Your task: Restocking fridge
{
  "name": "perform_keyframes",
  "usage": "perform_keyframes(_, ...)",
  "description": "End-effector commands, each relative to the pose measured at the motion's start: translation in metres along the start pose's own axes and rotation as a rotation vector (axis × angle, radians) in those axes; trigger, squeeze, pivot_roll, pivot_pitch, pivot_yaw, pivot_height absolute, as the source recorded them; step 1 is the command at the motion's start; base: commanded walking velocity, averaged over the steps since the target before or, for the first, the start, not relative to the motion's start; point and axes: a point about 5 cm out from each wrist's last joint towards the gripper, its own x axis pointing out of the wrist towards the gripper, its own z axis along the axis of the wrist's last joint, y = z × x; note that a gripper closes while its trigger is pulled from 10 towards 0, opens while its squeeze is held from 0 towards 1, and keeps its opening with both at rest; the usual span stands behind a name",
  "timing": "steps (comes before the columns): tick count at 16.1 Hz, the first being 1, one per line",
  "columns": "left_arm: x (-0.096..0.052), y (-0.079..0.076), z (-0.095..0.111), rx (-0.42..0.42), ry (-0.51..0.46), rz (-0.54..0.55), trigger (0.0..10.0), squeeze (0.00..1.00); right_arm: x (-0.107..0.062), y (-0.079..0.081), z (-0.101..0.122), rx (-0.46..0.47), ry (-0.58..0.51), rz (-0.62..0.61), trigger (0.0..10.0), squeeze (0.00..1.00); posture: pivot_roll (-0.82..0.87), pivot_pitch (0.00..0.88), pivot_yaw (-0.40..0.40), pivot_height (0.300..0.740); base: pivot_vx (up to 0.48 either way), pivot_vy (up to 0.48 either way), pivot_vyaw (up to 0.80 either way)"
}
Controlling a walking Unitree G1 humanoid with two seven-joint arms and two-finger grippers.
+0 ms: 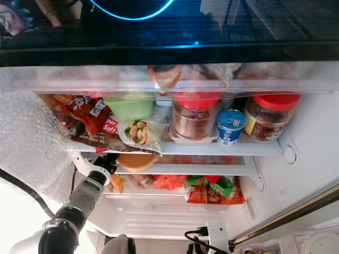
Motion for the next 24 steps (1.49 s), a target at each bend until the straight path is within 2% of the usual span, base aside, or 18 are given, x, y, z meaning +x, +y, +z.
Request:
perform_keyframes(1, -0.005, 0.003, -0.006, 0.004, 0.022, 0.000, 10.0, 0.00, -0.003, 0.005, -0.014, 0.006, 0.055, 0.014, 10.0, 0.00, -0.04, 0.083, 0.041, 0.665, 0.000, 0.000, 0.00)
perform_keyframes(3, -0.008, 0.006, -0.009, 0.013, 0.038, -0.004, 10.0, 0.00, -0.003, 0.005, -0.014, 0.010, 0.056, 0.011, 10.0, 0.00, -0.04, 0.084, 0.041, 0.665, 0.000, 0.000, 0.00)
perform_keyframes(7, -0.023, 0.017, -0.017, 0.107, 0.094, -0.005, 10.0, 0.00, -0.003, 0.005, -0.015, 0.006, 0.057, 0.014, 10.0, 0.00, -0.03, 0.088, 0.039, 0.665, 0.000, 0.000, 0.00)
perform_keyframes(12, -0.034, 0.019, -0.020, 0.190, 0.133, -0.042, 10.0, 0.00, -0.004, 0.004, -0.015, 0.004, 0.058, 0.012, 10.0, 0.00, -0.04, 0.089, 0.038, 0.665, 0.000, 0.000, 0.00)
perform_keyframes(14, -0.035, 0.018, -0.018, 0.200, 0.120, -0.044, 10.0, 0.00, -0.004, 0.004, -0.015, 0.003, 0.058, 0.010, 10.0, 0.00, -0.03, 0.087, 0.036, 0.665, 0.000, 0.000, 0.00)
perform_keyframes(17, -0.029, 0.013, -0.009, 0.190, 0.066, -0.044, 10.0, 0.00, -0.004, 0.004, -0.015, -0.001, 0.056, 0.012, 10.0, 0.00, -0.03, 0.085, 0.034, 0.665, 0.000, 0.000, 0.00)
perform_keyframes(20, -0.018, 0.003, 0.002, 0.193, 0.016, -0.043, 10.0, 0.00, -0.003, 0.004, -0.015, -0.001, 0.055, 0.013, 10.0, 0.00, -0.03, 0.084, 0.035, 0.665, 0.000, 0.000, 0.00)
perform_keyframes(22, -0.007, -0.006, 0.012, 0.157, -0.038, -0.035, 10.0, 0.00, -0.003, 0.004, -0.015, -0.003, 0.055, 0.015, 10.0, 0.00, -0.03, 0.084, 0.035, 0.665, 0.000, 0.000, 0.00)
perform_keyframes(24, 0.000, -0.012, 0.011, 0.141, -0.034, -0.042, 10.0, 0.00, -0.003, 0.004, -0.015, -0.004, 0.055, 0.016, 10.0, 0.00, -0.03, 0.083, 0.035, 0.665, 0.000, 0.000, 0.00)
